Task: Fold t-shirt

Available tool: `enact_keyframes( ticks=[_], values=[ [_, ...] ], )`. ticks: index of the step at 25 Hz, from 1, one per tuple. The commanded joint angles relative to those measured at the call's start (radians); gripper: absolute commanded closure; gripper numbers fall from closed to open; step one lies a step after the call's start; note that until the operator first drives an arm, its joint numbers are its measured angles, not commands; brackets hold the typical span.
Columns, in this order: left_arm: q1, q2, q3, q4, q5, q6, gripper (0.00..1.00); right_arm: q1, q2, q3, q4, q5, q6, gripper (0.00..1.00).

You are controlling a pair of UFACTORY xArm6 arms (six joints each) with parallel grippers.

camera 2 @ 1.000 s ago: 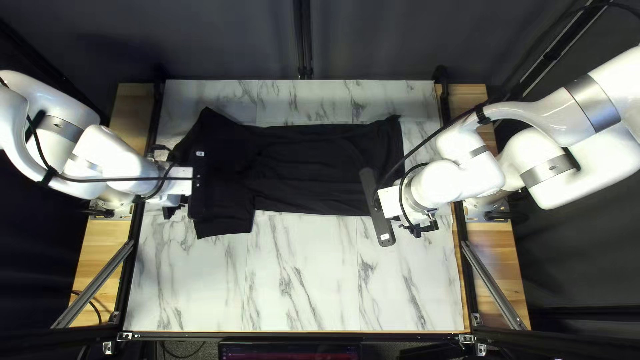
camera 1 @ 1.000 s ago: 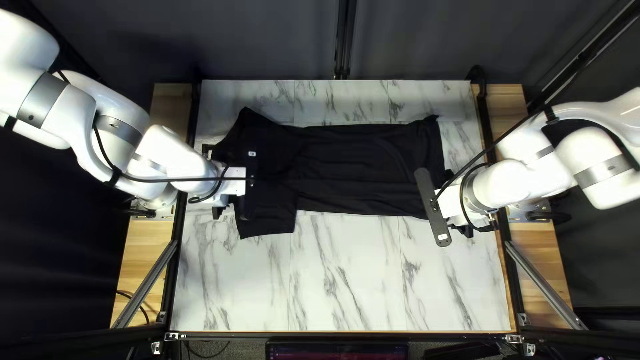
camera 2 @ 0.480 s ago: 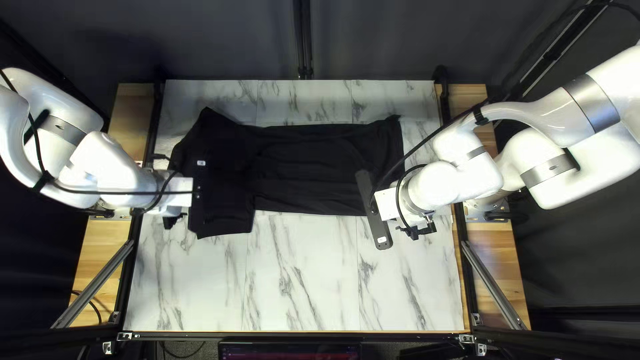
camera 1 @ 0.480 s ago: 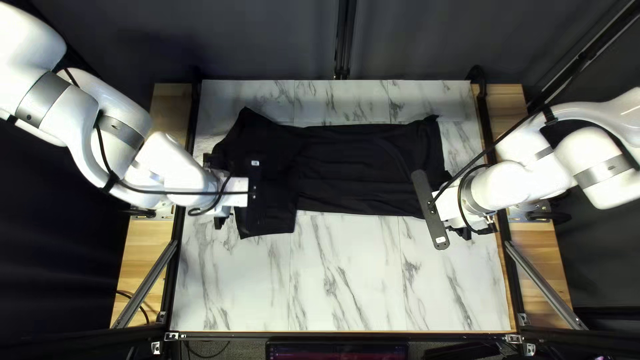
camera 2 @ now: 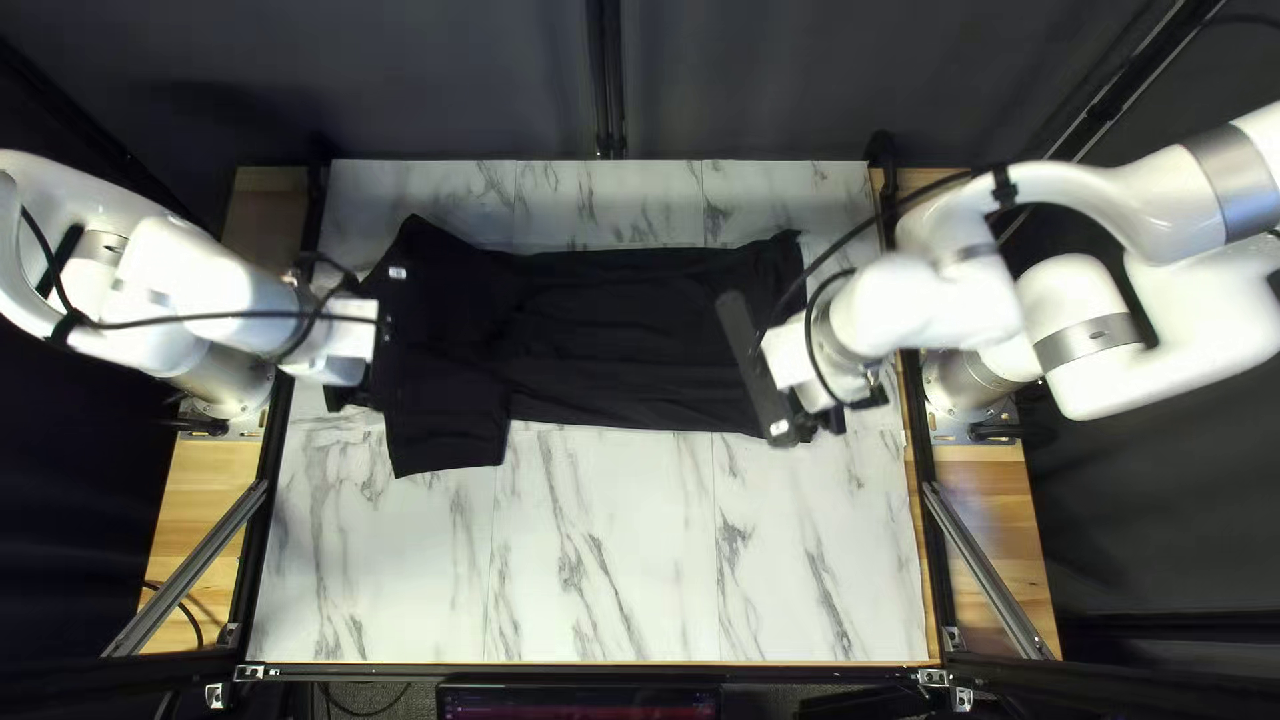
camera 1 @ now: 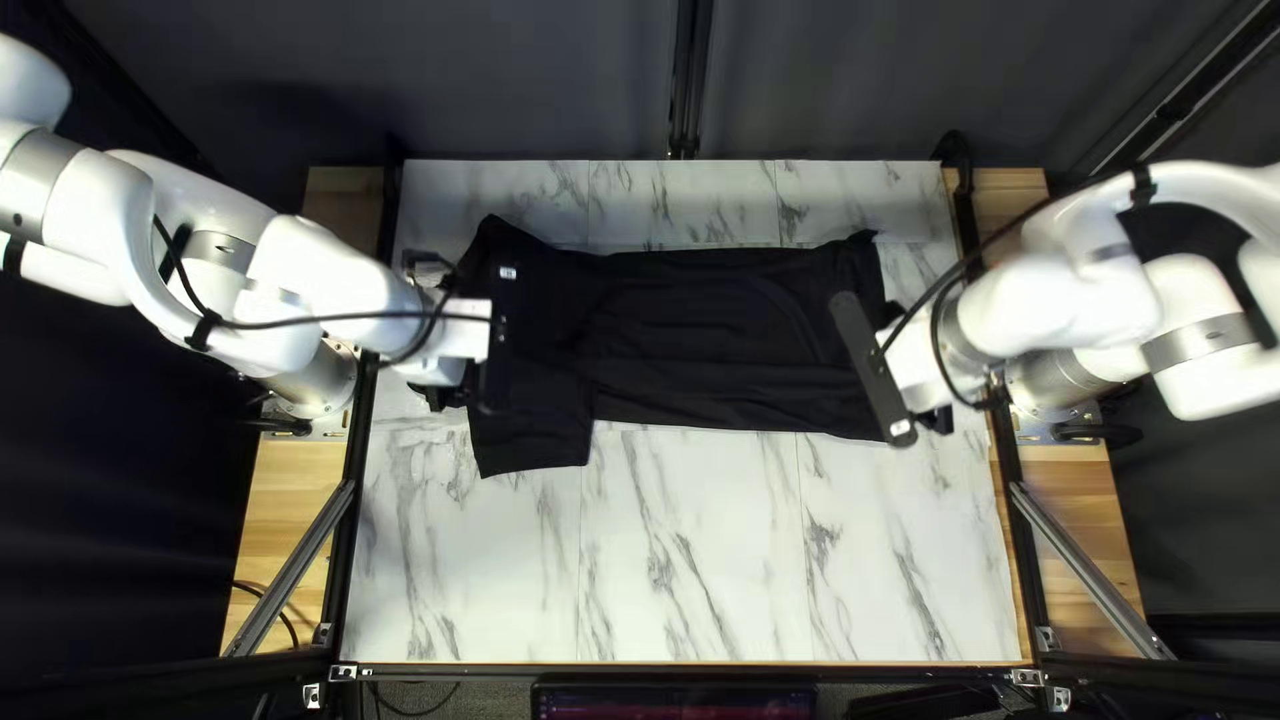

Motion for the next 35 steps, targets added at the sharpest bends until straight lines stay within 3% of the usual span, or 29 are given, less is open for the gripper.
enact_keyframes(
  ticks=[1,23,25,28,31,35],
  values=[
    [0.025,-0.010,-0.009,-0.003,0.013,0.023,0.00,-0.035,-0.030,0.014,0.025,0.006,-0.053,0.00],
    [0.025,-0.010,-0.009,-0.003,0.013,0.023,0.00,-0.035,-0.030,0.014,0.025,0.006,-0.053,0.00],
    [0.025,-0.010,-0.009,-0.003,0.013,0.023,0.00,-0.076,-0.034,0.017,0.025,0.006,-0.101,0.00],
    [0.193,0.017,-0.013,-0.037,-0.050,0.202,0.00,-0.223,-0.008,0.006,0.051,-0.009,-0.263,0.00],
    [0.402,0.129,-0.067,-0.085,-0.145,0.435,0.00,-0.410,0.057,-0.031,0.080,-0.031,-0.459,0.00],
    [0.577,0.276,-0.139,-0.141,-0.235,0.643,0.00,-0.569,0.158,-0.070,0.103,-0.077,-0.631,0.00]
  ],
)
